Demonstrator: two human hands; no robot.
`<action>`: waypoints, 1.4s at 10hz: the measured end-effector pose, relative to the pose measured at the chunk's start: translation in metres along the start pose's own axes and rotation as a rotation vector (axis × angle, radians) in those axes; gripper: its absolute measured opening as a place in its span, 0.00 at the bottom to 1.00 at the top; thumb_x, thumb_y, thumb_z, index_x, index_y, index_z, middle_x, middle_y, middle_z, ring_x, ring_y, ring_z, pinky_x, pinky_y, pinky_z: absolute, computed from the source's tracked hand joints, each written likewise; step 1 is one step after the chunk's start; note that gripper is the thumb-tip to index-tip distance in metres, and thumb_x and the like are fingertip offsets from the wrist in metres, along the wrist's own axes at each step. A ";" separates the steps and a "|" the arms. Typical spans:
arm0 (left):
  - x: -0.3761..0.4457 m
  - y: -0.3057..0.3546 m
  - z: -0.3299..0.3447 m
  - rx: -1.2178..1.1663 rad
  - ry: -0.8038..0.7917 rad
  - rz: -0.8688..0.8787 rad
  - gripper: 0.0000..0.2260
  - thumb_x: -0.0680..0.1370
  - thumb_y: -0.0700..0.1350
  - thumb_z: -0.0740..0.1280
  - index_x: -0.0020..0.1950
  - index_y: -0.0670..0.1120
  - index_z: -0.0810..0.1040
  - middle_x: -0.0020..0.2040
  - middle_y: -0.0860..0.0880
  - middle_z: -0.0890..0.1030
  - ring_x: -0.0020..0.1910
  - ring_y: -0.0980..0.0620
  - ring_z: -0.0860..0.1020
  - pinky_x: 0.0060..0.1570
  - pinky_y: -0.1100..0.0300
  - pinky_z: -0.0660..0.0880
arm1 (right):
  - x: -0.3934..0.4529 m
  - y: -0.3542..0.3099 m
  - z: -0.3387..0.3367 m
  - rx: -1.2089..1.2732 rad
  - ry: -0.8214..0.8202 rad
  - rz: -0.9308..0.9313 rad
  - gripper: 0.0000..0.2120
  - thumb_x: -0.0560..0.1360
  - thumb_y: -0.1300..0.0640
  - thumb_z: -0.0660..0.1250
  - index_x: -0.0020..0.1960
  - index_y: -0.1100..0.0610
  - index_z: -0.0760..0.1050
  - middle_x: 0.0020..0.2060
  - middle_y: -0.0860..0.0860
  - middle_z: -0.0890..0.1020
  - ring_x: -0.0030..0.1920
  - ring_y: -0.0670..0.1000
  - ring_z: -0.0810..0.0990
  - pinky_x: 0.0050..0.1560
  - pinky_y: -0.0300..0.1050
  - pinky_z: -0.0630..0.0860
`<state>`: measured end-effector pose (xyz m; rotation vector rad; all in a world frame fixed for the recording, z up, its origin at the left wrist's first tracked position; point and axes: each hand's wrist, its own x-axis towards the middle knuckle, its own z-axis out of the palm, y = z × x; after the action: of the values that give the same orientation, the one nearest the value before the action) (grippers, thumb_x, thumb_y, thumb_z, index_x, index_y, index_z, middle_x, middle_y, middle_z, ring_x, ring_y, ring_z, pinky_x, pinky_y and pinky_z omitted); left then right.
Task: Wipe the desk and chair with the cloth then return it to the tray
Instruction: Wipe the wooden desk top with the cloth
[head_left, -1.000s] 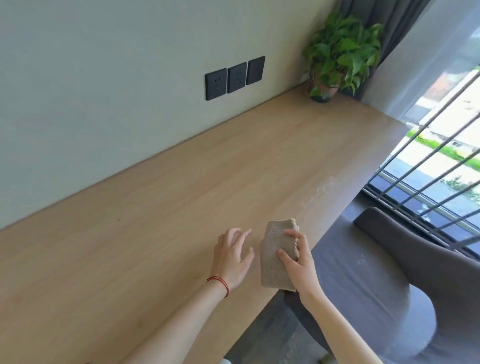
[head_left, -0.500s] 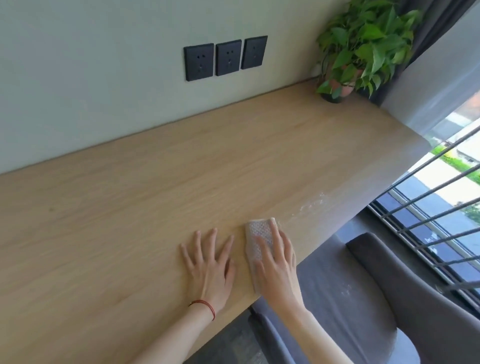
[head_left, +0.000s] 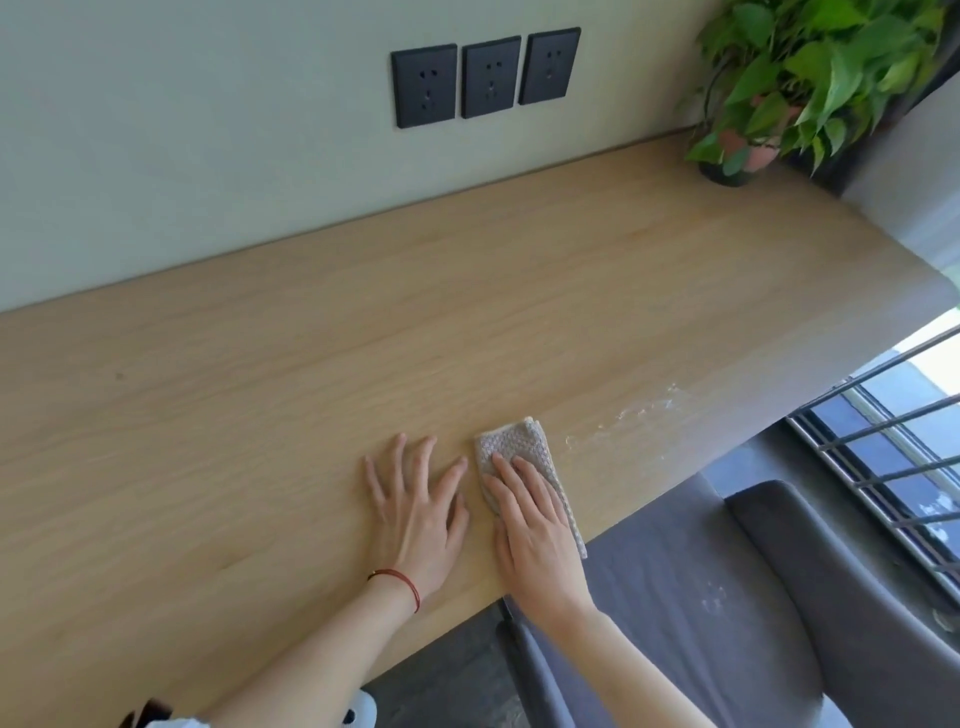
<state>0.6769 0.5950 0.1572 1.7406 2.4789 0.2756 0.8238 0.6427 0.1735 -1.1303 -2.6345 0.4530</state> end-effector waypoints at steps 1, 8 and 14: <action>0.000 0.000 0.000 -0.020 0.017 -0.003 0.17 0.74 0.52 0.59 0.62 0.56 0.72 0.69 0.44 0.70 0.72 0.38 0.61 0.67 0.30 0.55 | 0.005 0.027 -0.008 -0.035 -0.039 -0.159 0.27 0.75 0.63 0.66 0.73 0.53 0.66 0.73 0.49 0.68 0.74 0.53 0.64 0.74 0.54 0.60; -0.001 0.000 0.000 -0.019 0.008 -0.019 0.18 0.74 0.51 0.54 0.62 0.55 0.73 0.69 0.44 0.70 0.72 0.39 0.62 0.67 0.30 0.55 | 0.026 0.113 -0.051 0.058 -0.186 -0.366 0.23 0.78 0.61 0.61 0.73 0.57 0.65 0.73 0.50 0.68 0.75 0.52 0.63 0.74 0.51 0.62; 0.034 0.035 0.008 -0.029 0.053 -0.112 0.22 0.75 0.55 0.53 0.68 0.56 0.68 0.70 0.42 0.69 0.71 0.37 0.63 0.66 0.30 0.55 | 0.109 0.240 -0.072 -0.085 0.193 0.400 0.20 0.79 0.58 0.59 0.69 0.47 0.70 0.73 0.51 0.67 0.68 0.62 0.62 0.68 0.61 0.62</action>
<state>0.6995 0.6393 0.1575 1.5974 2.5836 0.3504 0.9329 0.8934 0.1609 -1.6476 -2.2824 0.2856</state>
